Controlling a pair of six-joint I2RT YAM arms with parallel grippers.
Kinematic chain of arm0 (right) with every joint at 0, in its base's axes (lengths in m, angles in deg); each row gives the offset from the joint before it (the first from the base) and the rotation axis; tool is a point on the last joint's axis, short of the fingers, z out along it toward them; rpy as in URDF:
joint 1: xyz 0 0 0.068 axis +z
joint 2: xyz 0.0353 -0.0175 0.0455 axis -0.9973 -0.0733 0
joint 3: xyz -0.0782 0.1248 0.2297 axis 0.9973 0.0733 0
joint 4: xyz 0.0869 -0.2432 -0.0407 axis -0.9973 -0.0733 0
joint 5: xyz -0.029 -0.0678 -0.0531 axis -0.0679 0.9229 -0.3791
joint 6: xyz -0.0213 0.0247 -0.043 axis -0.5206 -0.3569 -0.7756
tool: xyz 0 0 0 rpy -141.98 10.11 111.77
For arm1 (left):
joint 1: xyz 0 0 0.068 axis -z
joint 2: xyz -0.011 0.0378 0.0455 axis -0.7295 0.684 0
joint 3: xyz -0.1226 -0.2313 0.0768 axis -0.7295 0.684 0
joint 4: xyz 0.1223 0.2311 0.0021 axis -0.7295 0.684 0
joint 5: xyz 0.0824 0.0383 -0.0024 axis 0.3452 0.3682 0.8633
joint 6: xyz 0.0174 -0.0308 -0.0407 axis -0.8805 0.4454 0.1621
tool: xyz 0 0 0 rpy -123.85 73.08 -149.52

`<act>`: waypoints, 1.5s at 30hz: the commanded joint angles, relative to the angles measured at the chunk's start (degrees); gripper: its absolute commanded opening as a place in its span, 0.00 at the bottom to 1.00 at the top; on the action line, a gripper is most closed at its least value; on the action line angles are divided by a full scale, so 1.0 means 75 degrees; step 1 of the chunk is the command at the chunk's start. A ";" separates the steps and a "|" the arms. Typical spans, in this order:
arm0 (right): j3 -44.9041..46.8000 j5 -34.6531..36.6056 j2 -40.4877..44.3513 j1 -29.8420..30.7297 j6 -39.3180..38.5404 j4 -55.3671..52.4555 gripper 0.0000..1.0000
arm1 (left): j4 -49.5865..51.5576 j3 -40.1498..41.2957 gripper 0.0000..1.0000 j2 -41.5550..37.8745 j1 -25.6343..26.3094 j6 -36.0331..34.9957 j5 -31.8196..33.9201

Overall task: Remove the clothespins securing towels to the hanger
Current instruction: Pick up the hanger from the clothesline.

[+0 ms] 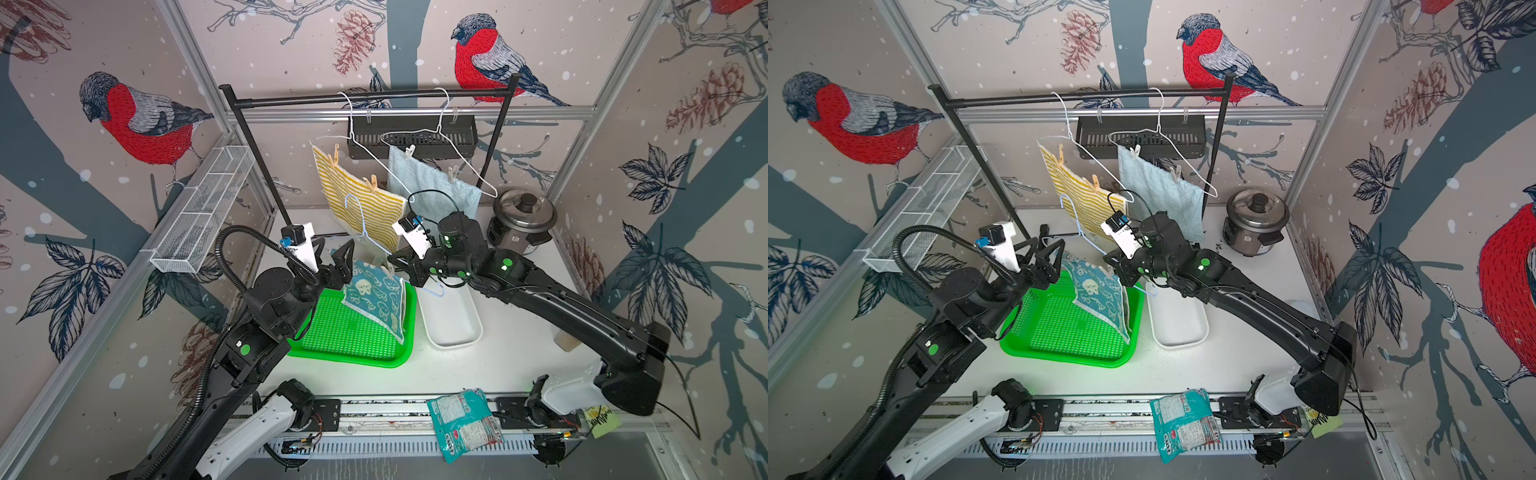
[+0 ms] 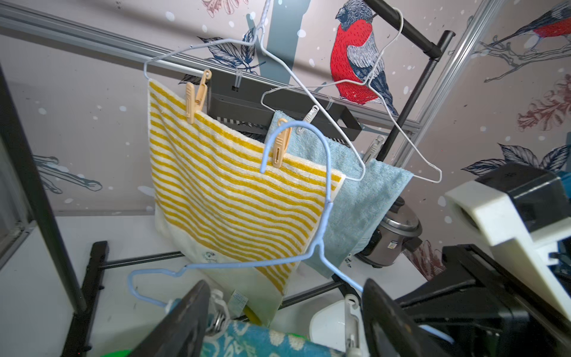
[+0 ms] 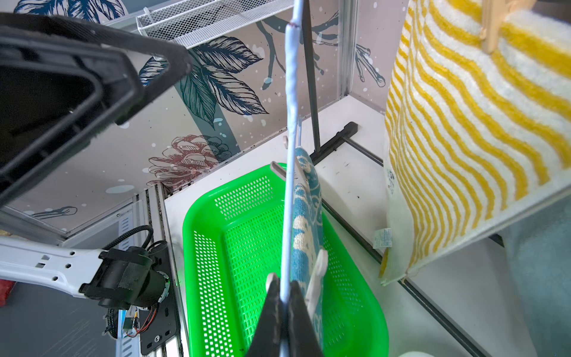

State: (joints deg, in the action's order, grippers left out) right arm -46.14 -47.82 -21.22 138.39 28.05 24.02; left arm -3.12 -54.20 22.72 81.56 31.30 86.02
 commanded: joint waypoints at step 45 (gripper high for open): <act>0.1743 -0.3121 0.0455 -0.1176 -0.1196 0.2029 0.00 | -0.1105 0.1299 0.91 0.0495 -0.1116 -0.7624 -0.1998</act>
State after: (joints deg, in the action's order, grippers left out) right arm -32.43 -68.27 -17.35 129.61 20.36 36.19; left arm -6.47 -45.02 26.17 73.50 -22.95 68.56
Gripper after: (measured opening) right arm 0.062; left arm 0.899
